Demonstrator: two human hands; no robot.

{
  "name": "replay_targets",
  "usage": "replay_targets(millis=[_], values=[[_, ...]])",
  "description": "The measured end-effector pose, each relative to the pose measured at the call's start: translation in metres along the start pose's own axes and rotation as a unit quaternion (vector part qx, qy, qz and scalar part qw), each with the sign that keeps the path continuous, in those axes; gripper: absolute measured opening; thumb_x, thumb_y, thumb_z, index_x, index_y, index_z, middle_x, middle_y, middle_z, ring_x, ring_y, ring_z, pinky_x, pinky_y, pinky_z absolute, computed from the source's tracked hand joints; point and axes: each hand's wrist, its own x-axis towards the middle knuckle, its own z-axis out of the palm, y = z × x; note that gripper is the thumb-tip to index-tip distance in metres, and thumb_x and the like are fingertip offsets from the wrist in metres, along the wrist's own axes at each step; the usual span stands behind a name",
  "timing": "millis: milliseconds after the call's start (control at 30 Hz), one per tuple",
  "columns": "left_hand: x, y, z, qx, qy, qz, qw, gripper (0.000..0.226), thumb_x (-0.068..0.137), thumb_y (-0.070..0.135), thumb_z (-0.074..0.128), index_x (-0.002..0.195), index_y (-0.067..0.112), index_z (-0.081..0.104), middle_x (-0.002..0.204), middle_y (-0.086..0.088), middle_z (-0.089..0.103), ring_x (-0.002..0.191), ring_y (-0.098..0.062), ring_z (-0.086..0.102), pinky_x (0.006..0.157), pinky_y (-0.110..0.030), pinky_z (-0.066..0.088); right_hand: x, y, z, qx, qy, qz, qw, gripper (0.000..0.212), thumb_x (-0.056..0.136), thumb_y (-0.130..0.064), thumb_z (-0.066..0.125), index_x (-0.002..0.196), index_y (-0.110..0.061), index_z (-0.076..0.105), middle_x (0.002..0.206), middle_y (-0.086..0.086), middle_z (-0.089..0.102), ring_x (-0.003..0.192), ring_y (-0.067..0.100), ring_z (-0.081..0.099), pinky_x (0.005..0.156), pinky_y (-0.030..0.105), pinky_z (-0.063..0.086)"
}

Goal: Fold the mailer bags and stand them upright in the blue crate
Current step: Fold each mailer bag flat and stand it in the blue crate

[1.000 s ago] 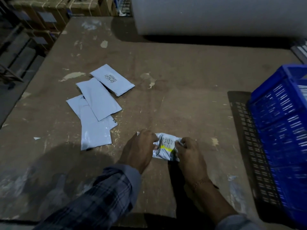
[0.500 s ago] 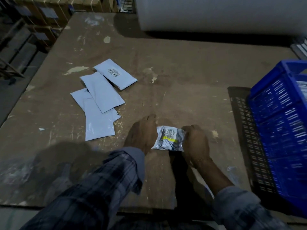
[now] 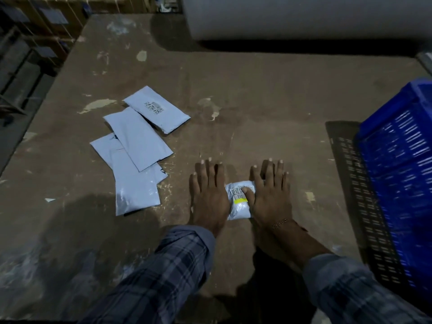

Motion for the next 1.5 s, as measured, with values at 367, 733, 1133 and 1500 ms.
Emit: replay_targets(millis=[367, 733, 1133, 1500], values=[[-0.028, -0.016, 0.008, -0.146, 0.051, 0.108, 0.982, 0.085, 0.097, 0.077, 0.047, 0.158, 0.018, 0.041, 0.169, -0.001, 0.033, 0.161, -0.026, 0.019, 0.123, -0.049, 0.025, -0.025, 0.033, -0.028, 0.132, -0.036, -0.004, 0.991, 0.065, 0.083, -0.055, 0.072, 0.124, -0.006, 0.063, 0.135, 0.02, 0.058, 0.135, 0.046, 0.047, 0.109, 0.051, 0.041], [-0.024, 0.014, -0.011, -0.054, -0.142, 0.066, 0.986, 0.126, 0.059, 0.11, -0.003, 0.165, 0.043, -0.004, 0.173, 0.007, -0.016, 0.163, -0.024, -0.009, 0.126, -0.063, -0.002, -0.05, 0.055, -0.036, 0.169, 0.025, -0.099, 0.98, 0.056, 0.053, -0.019, 0.088, 0.103, -0.008, 0.067, 0.114, 0.013, 0.066, 0.105, 0.034, 0.059, 0.087, 0.041, 0.05], [-0.019, 0.046, -0.107, -0.353, -0.081, 0.052, 0.931, 0.029, 0.078, 0.032, 0.092, 0.093, 0.027, 0.067, 0.083, 0.016, 0.063, 0.079, -0.006, 0.061, 0.065, -0.027, 0.041, -0.029, 0.103, -0.154, 0.166, -0.051, -0.076, 0.982, 0.043, 0.06, -0.013, 0.084, 0.098, -0.025, 0.068, 0.098, 0.005, 0.06, 0.089, 0.035, 0.063, 0.074, 0.037, 0.052], [-0.014, 0.212, -0.236, -0.428, 0.05, 0.178, 0.885, 0.029, 0.078, 0.006, 0.088, 0.096, 0.025, 0.076, 0.09, 0.012, 0.075, 0.085, -0.009, 0.071, 0.077, -0.029, 0.055, -0.09, 0.222, -0.307, 0.082, 0.189, -0.039, 0.978, 0.038, 0.073, -0.018, 0.065, 0.11, -0.022, 0.069, 0.099, 0.001, 0.065, 0.091, 0.03, 0.055, 0.076, 0.038, 0.043]])
